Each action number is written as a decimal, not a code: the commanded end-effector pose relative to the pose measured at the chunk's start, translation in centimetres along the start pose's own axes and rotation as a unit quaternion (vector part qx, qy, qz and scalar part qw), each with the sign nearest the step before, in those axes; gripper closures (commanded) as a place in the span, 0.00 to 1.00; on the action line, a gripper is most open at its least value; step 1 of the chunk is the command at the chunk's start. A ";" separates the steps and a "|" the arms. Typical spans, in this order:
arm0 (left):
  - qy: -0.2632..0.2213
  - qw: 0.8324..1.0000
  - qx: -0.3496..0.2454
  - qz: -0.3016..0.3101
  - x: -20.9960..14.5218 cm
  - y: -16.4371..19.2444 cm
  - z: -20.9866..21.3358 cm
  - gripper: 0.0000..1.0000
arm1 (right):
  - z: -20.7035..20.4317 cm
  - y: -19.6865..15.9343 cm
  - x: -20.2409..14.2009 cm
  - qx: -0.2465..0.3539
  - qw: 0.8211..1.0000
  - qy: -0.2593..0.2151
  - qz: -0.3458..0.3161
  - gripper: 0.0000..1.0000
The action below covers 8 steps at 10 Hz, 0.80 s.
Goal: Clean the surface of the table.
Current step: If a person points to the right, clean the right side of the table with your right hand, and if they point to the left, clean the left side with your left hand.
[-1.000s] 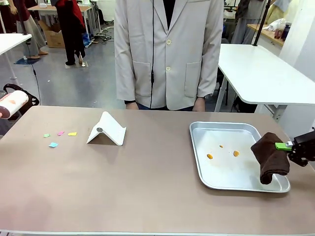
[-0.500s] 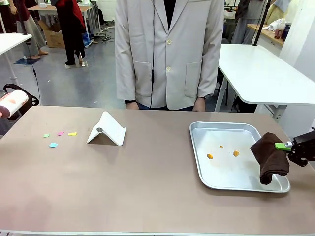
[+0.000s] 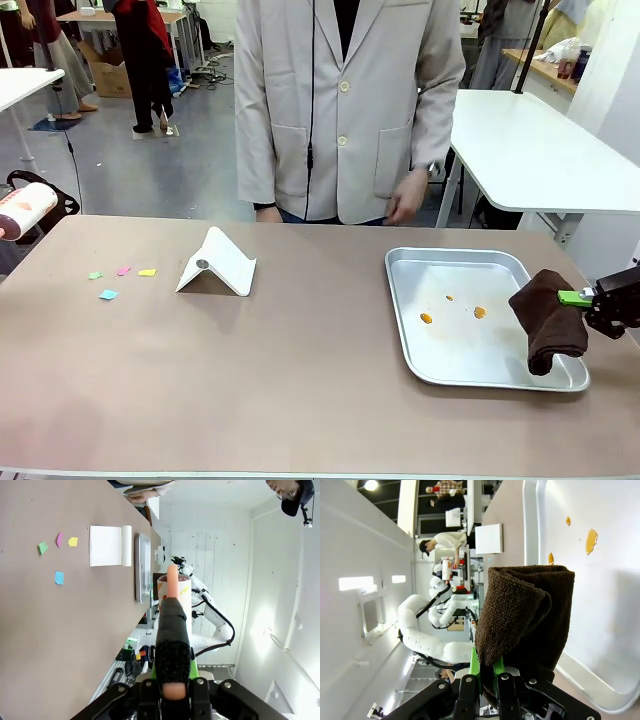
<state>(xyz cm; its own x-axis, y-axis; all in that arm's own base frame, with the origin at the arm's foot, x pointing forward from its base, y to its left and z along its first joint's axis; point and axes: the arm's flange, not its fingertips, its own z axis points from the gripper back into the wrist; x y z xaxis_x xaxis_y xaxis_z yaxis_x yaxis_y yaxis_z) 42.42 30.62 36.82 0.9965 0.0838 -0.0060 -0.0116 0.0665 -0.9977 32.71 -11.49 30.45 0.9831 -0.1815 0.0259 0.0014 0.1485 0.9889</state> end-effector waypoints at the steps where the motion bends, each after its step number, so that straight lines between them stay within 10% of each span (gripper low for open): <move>1: -0.004 1.000 -0.013 -0.004 -0.3 -0.2 0.0 0.97 | -0.1 0.4 0.1 -0.007 1.000 0.004 -0.011 1.00; 8: -0.004 1.000 -0.013 -0.004 -0.3 -0.2 0.0 0.97 | -0.1 0.4 0.1 -0.007 1.000 0.004 -0.011 1.00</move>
<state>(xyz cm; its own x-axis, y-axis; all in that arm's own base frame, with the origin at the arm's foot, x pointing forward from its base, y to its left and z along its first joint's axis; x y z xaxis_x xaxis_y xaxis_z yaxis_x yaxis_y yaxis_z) 42.42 30.62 36.83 0.9965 0.0840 -0.0059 -0.0115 0.0664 -0.9977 32.71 -11.49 30.45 0.9830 -0.1815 0.0258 0.0015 0.1486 0.9889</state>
